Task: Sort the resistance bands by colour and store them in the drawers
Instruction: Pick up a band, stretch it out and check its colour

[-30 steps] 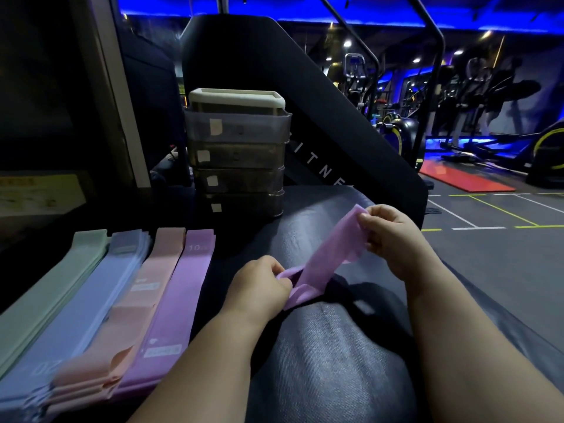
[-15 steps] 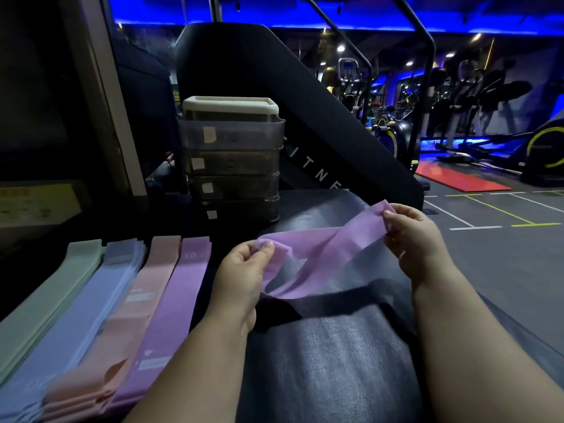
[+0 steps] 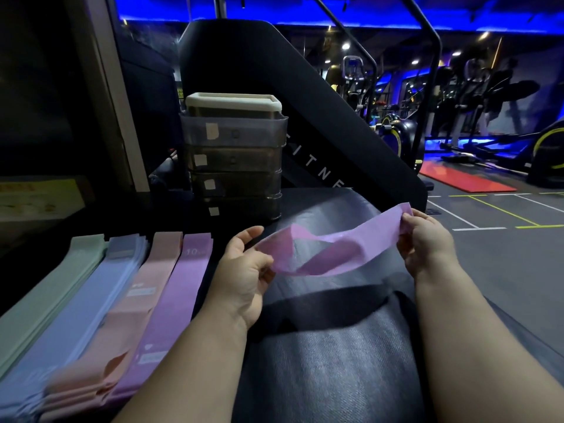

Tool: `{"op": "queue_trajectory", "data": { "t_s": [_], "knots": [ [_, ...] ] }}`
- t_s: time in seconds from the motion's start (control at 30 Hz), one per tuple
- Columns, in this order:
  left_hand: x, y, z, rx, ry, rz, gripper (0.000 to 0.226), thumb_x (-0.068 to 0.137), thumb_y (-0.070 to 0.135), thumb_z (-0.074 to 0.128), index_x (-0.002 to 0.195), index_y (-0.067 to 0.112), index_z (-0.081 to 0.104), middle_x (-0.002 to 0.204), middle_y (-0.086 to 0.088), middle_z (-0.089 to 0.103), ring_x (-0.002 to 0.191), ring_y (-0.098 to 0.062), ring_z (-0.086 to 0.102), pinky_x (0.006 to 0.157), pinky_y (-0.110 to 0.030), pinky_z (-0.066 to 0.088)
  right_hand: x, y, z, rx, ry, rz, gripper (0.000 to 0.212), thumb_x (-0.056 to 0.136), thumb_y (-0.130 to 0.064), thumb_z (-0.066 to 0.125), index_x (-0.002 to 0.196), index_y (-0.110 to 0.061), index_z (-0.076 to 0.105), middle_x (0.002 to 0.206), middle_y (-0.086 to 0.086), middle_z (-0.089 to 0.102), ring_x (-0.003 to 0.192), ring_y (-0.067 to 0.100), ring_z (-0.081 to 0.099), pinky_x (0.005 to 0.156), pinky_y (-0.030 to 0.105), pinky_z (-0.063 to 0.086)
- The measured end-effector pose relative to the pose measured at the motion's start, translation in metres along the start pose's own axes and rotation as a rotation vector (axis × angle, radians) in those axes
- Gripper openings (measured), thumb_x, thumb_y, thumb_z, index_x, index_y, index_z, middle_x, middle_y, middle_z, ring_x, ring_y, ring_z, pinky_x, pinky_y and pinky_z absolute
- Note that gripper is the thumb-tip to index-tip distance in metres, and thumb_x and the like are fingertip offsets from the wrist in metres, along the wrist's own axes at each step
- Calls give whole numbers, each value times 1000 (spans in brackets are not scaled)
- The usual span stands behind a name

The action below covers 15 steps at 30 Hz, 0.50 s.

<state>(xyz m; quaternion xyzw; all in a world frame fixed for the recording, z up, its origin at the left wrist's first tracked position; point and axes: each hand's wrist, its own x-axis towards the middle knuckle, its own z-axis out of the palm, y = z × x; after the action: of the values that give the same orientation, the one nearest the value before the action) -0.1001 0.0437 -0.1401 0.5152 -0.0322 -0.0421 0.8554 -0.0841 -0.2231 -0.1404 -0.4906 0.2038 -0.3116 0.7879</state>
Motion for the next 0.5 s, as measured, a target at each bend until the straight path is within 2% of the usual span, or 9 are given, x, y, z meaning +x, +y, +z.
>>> {"op": "queue_trajectory", "data": {
  "t_s": [0.03,0.1,0.17,0.27,0.37,0.43,0.5],
  "knots": [
    [0,-1,0,49,3,15,50,82,-23,35,103,17,57,84,-5,65,65,-12,60,58,-21,49,0,0,0,-5,5,-3,18,96,-8,51,87,-20,62,59,-8,63,53,7,53,58,21,41],
    [1,-3,-1,157,7,51,52,79,-26,34,100,16,57,87,-7,64,73,-16,59,63,-24,48,0,0,-1,-32,18,-9,20,95,-8,50,83,-19,61,45,-12,58,41,3,49,55,21,37],
    [1,-7,-3,324,13,98,51,77,-25,37,97,17,59,91,-6,64,81,-16,58,70,-24,47,0,0,-1,-47,21,-9,20,95,-8,50,81,-19,60,42,-12,56,35,1,46,54,21,35],
    [4,-16,-7,594,14,150,46,76,-17,47,93,23,60,95,-1,68,86,-17,62,76,-28,50,0,1,-1,-64,2,-32,20,95,-7,52,82,-19,61,49,-10,61,42,3,52,57,22,38],
    [7,-21,-10,776,35,190,39,80,-6,58,101,26,55,95,2,69,87,-17,65,79,-27,52,0,1,-1,-99,-17,-81,15,94,-5,53,94,-16,63,76,2,64,64,10,58,64,23,46],
    [7,-19,-12,835,63,218,28,85,5,63,106,23,56,92,4,69,85,-14,63,71,-20,46,0,1,0,-105,-13,-110,16,93,-5,54,104,-13,63,77,3,61,58,7,55,56,17,46],
    [7,-18,-14,855,89,228,19,87,10,65,103,21,60,91,4,68,85,-13,63,68,-16,44,0,1,-1,-111,-6,-129,16,93,-5,55,104,-13,63,75,2,60,49,3,51,48,13,43]
  ]
}}
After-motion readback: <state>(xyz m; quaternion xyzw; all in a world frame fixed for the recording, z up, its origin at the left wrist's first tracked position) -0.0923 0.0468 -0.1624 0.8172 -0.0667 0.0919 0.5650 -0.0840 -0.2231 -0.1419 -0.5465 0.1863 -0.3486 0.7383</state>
